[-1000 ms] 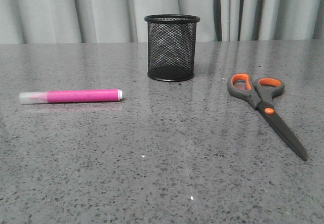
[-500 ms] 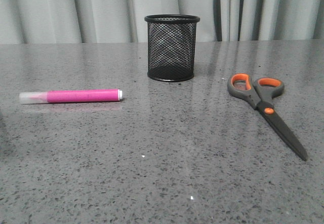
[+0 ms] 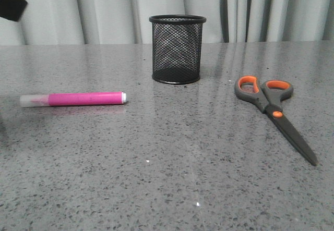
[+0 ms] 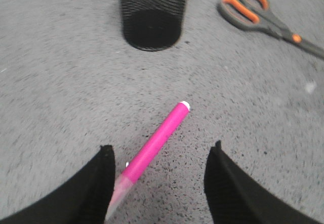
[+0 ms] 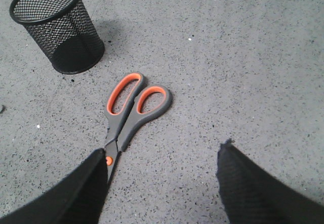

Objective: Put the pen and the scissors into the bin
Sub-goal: 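Lower the left gripper onto the pink highlighter and close on it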

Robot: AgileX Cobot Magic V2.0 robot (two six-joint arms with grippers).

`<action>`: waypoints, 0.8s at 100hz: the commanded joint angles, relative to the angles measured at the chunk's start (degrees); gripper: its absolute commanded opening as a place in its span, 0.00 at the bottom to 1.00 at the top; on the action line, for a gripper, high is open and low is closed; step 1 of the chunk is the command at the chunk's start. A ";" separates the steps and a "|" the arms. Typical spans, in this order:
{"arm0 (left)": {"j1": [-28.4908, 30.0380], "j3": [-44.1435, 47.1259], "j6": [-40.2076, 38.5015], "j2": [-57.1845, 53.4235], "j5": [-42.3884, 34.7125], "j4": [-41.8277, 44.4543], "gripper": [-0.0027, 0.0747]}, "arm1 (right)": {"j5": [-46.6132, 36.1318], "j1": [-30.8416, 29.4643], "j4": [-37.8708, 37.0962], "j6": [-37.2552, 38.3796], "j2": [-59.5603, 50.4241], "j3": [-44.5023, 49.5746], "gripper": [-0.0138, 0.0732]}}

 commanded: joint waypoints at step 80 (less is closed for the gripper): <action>-12.89 -16.30 10.87 25.40 0.42 11.48 0.49 | -3.28 -0.24 0.53 -1.38 0.31 -2.21 0.64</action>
